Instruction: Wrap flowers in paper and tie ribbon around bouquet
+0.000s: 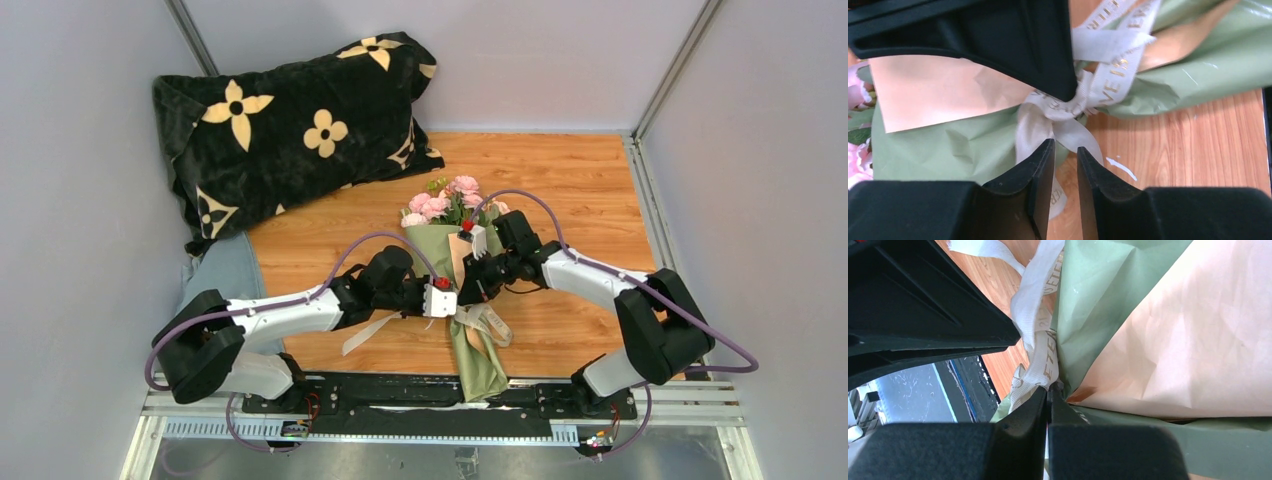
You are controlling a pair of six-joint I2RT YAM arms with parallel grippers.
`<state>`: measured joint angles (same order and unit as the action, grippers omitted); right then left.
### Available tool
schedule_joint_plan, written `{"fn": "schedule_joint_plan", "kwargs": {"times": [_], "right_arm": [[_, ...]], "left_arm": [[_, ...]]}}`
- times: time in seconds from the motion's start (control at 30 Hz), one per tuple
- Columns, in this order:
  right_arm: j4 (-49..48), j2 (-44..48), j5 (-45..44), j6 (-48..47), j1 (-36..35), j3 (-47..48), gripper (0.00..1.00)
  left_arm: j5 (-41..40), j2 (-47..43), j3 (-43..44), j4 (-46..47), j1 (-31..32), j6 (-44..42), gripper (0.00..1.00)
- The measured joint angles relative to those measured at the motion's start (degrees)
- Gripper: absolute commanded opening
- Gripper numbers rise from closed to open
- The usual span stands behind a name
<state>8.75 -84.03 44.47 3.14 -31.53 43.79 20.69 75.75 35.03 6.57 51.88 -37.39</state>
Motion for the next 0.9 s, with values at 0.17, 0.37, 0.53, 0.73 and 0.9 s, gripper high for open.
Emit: {"fn": "schedule_joint_plan", "kwargs": {"times": [0.17,0.37,0.53,0.73,0.9], "right_arm": [[1.27,0.42,-0.15,-0.22,0.0,0.72,0.0],[1.88,0.96,-0.15,-0.17,0.0,0.81,0.0],[1.86,0.96,-0.02,-0.15,0.0,0.83,0.0],[1.84,0.96,0.11,-0.15,0.0,0.83,0.0],[1.86,0.96,0.15,-0.15,0.0,0.83,0.0]], "left_arm": [[2.49,-0.61,0.02,-4.11,0.0,-10.34,0.47],[5.7,-1.31,0.66,-3.89,0.0,-21.62,0.54],[8.46,-1.16,1.01,-3.28,0.0,-29.75,0.56],[9.55,2.34,1.25,-1.51,1.11,-37.09,0.49],[8.68,4.26,1.25,-1.4,1.73,-39.93,0.28]]}}
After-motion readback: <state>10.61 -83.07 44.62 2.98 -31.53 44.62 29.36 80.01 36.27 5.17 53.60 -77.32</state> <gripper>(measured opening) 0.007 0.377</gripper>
